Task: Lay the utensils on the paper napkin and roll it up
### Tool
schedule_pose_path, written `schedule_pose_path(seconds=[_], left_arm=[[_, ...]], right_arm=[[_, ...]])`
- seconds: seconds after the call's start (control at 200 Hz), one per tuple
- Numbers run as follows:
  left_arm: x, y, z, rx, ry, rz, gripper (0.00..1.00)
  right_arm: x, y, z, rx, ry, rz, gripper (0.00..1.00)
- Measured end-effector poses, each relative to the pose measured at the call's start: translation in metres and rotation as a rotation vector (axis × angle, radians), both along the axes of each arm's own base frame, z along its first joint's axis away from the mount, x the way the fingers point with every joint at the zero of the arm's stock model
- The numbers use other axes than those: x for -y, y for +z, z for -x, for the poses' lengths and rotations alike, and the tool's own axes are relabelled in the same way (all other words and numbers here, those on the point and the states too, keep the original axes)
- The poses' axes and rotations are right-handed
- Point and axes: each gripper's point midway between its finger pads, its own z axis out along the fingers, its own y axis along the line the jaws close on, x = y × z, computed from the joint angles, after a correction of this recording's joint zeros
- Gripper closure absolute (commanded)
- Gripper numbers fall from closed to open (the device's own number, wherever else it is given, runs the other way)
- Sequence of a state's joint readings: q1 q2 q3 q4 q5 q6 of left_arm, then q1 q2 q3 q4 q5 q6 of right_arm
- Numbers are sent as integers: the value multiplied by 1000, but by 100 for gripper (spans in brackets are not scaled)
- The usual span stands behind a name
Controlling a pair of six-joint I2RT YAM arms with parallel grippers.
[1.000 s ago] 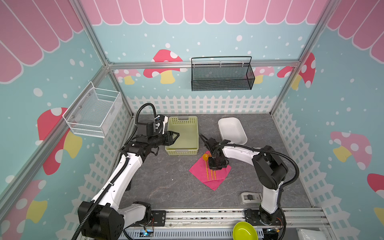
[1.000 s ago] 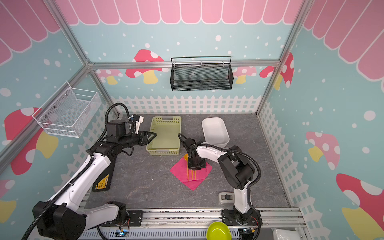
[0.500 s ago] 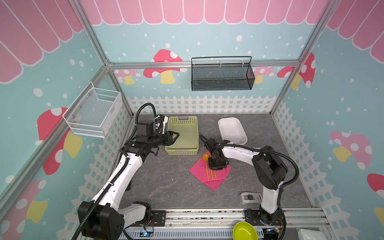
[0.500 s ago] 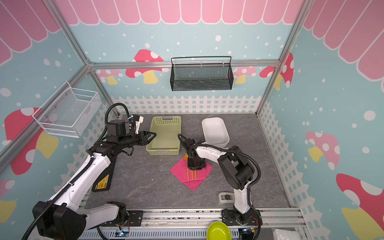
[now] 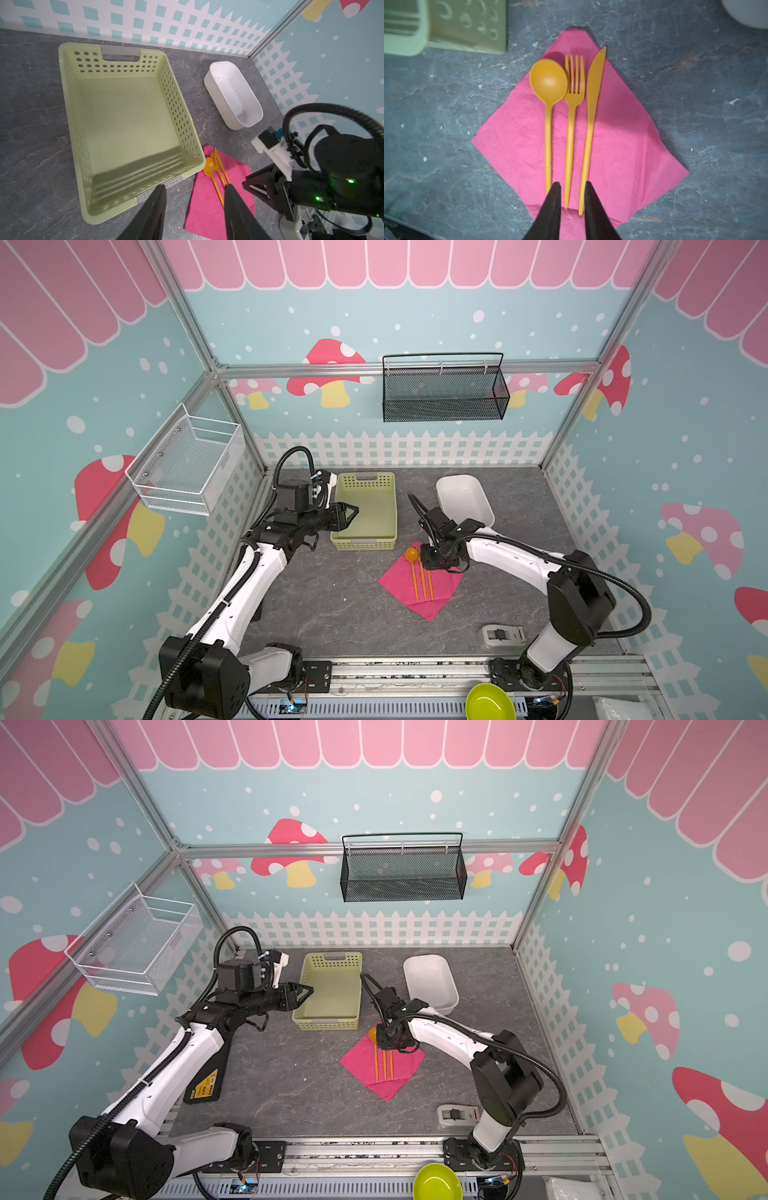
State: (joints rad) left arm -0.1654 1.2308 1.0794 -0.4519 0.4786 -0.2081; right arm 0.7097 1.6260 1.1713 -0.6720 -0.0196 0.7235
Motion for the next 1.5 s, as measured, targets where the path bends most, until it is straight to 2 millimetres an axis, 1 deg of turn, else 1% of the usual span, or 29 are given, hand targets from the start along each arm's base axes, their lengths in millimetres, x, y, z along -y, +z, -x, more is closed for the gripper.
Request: schedule_pose_path(seconds=[0.145,0.315,0.41,0.51,0.62,0.7,0.79,0.856,0.931,1.041,1.166,1.256,1.346,1.501], left_arm=[[4,-5,1,9,-8,-35,53],[12,-10,5,5,-24,-55,53],[19,-13,8,0,-36,-60,53],[35,-13,15,5,-74,-72,53],[48,-14,22,16,-110,-94,52],[46,-16,22,20,-100,-120,53],[38,-20,18,25,-70,-168,52],[32,-23,16,33,-50,-206,53],[26,-24,13,48,-33,-243,53],[19,-24,12,74,-14,-290,53],[11,-36,14,69,0,-331,53],[9,-44,16,54,0,-342,53],[9,-43,15,60,3,-343,53],[9,-42,14,67,2,-348,53]], right_arm=[[1,16,12,90,116,-56,68],[-1,31,30,192,311,-121,61],[-3,33,39,235,427,-132,55],[-4,30,48,277,553,-133,42],[-3,27,62,315,686,-120,41],[-4,31,67,363,767,-111,38],[-6,40,71,439,855,-95,36],[-6,41,76,484,922,-77,34],[-4,37,83,518,1000,-43,32],[-1,20,99,528,1123,14,30],[3,-1,115,520,1239,82,30],[4,-10,122,517,1289,117,30],[3,-17,127,513,1319,128,30],[2,-38,140,471,1371,144,31]])
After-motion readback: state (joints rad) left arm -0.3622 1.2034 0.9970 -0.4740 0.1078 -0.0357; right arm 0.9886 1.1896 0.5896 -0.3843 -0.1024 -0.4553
